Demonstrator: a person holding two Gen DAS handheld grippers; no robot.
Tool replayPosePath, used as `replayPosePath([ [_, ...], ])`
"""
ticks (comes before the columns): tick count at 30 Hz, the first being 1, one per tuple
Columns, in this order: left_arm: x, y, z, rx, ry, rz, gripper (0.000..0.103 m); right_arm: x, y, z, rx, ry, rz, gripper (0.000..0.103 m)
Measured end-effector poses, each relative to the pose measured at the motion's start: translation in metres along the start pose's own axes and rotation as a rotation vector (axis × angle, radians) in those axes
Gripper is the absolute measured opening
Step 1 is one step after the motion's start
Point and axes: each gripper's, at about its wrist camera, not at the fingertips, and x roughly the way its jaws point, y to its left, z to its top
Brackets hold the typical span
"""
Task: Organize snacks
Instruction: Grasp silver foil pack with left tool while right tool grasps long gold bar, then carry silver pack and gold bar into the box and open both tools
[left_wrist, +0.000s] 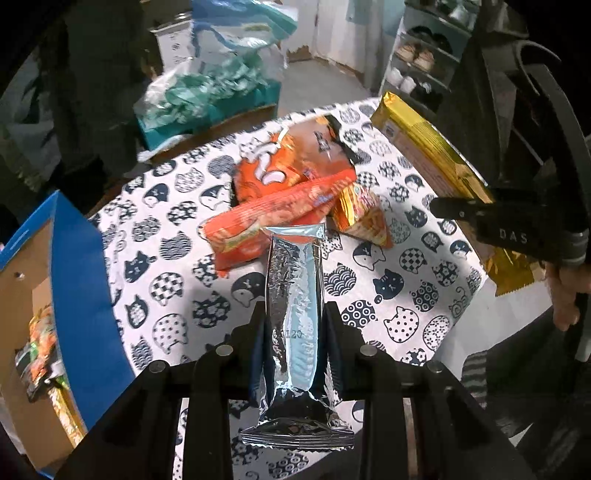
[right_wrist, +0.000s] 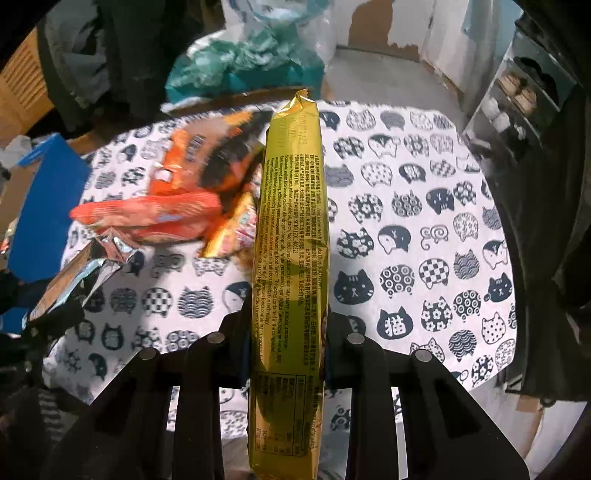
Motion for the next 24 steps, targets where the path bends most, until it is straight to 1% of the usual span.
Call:
replayPosePath([
  [5, -0.026, 0.011, -0.005, -0.033, -0.042, -0.004, 0.030, -0.020, 0.018, 0.004, -0.033, -0.041, 0.019, 0.026],
  [8, -0.039, 0.020, -0.008, -0.057, -0.065, 0.006, 0.030, -0.028, 0.029, 0.006, -0.055, -0.057, 0.029, 0.026],
  [16, -0.065, 0.048, -0.012, -0.113, -0.119, 0.060, 0.030, -0.037, 0.060, 0.016, -0.101, -0.075, 0.051, 0.026],
  [24, -0.080, 0.076, -0.019, -0.174, -0.149, 0.110, 0.030, -0.041, 0.094, 0.027, -0.138, -0.077, 0.089, 0.026],
])
